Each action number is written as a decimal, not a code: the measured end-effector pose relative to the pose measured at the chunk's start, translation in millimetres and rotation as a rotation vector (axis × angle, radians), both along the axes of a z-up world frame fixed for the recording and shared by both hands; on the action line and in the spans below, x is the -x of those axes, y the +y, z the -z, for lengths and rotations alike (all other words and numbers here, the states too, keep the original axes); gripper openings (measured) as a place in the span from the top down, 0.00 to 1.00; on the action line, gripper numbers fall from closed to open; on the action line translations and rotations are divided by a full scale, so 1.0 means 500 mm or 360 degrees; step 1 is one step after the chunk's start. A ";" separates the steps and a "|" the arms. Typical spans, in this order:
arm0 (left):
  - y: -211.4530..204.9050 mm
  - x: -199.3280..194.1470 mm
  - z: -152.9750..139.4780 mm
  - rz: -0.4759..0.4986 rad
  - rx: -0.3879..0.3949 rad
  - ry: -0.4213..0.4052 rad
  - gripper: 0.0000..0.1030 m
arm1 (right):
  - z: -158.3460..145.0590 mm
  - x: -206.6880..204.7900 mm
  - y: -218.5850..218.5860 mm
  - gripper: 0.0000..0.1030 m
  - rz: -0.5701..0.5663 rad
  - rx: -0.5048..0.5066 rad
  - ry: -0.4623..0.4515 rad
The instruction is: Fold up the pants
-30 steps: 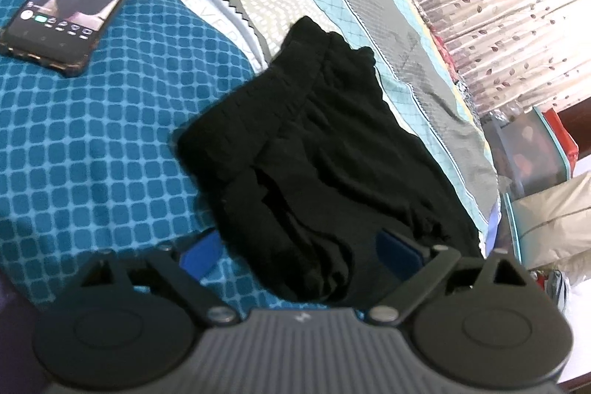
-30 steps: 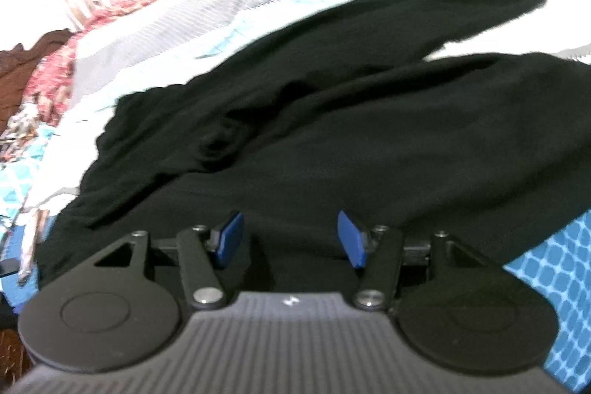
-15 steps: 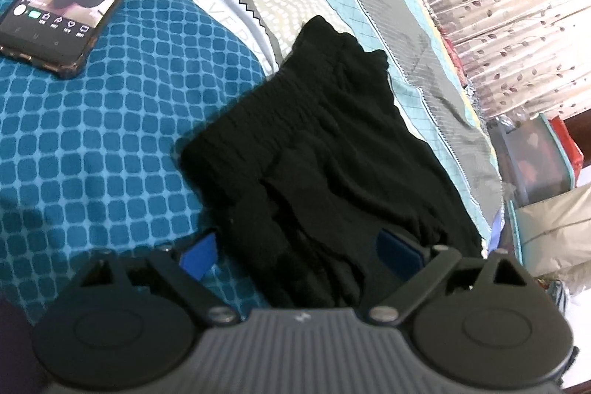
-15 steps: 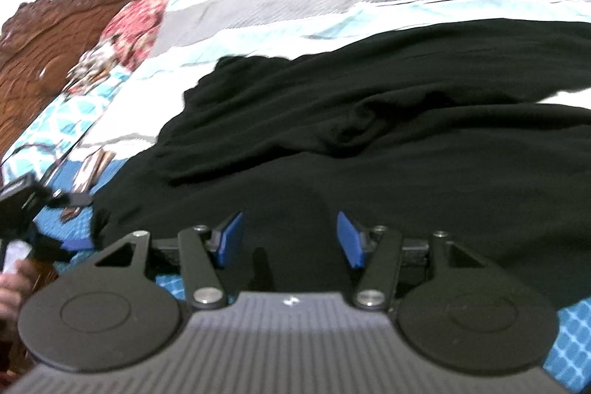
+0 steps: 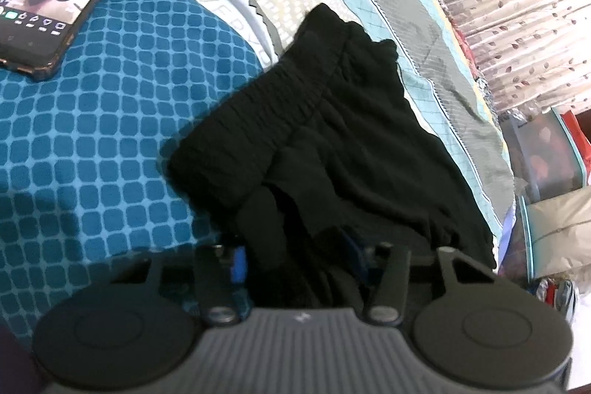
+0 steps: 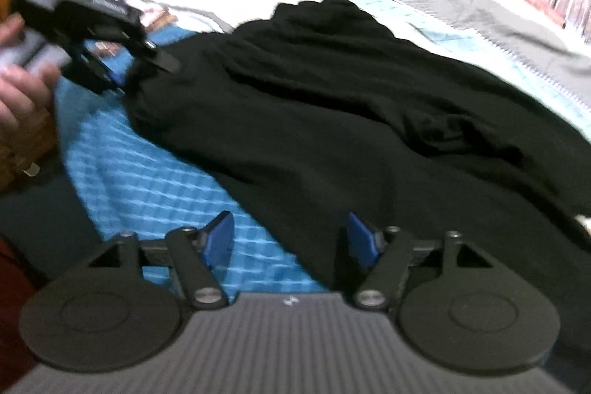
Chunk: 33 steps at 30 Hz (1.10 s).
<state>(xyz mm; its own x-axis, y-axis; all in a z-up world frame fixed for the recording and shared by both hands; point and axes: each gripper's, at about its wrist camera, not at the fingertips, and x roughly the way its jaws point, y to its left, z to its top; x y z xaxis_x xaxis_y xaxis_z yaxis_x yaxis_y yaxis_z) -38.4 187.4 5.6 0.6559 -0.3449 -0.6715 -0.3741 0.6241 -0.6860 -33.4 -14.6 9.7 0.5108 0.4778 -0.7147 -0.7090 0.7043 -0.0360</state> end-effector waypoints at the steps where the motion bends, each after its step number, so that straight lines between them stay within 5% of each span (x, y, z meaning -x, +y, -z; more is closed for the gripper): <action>1: 0.004 0.002 0.000 -0.0006 -0.0002 0.0003 0.74 | 0.010 -0.007 0.007 0.39 0.0017 0.0065 -0.0038; 2: 0.007 0.004 -0.001 -0.0008 0.0001 0.0003 0.88 | 0.018 -0.014 0.013 0.50 0.0023 0.0116 -0.0054; 3: 0.011 0.007 -0.002 -0.0005 0.0017 -0.0003 0.89 | 0.024 -0.019 0.011 0.87 0.0013 0.0124 -0.0033; 6: 0.015 0.024 -0.019 -0.0020 -0.0011 -0.0037 0.91 | 0.006 -0.028 -0.004 0.92 0.0027 0.0034 0.0061; 11: 0.016 0.051 -0.030 -0.0025 -0.0074 -0.0054 0.91 | -0.055 0.028 -0.033 0.92 -0.0093 -0.0050 0.0154; 15: 0.010 0.053 0.003 -0.0060 -0.0094 0.0088 0.86 | 0.004 0.033 -0.028 0.85 -0.0022 0.0017 0.0236; 17: 0.009 0.067 -0.015 -0.0037 -0.0133 0.0060 0.79 | 0.022 0.031 -0.029 0.80 0.0056 -0.0020 0.0280; 19: 0.014 0.086 -0.046 -0.0025 -0.0209 -0.0004 0.76 | 0.005 0.030 -0.036 0.57 0.0058 -0.0098 0.0286; 24: 0.042 0.117 -0.121 -0.0005 -0.0317 -0.0186 0.75 | -0.058 0.010 -0.107 0.53 0.0162 -0.0319 0.0244; 27: 0.037 0.066 -0.165 0.0039 -0.0562 -0.0180 0.66 | -0.072 -0.021 -0.158 0.53 0.0342 -0.0452 0.0245; 33: -0.068 -0.139 -0.233 0.0388 -0.1264 -0.0296 0.21 | -0.067 -0.054 -0.256 0.53 0.0700 -0.0627 0.0310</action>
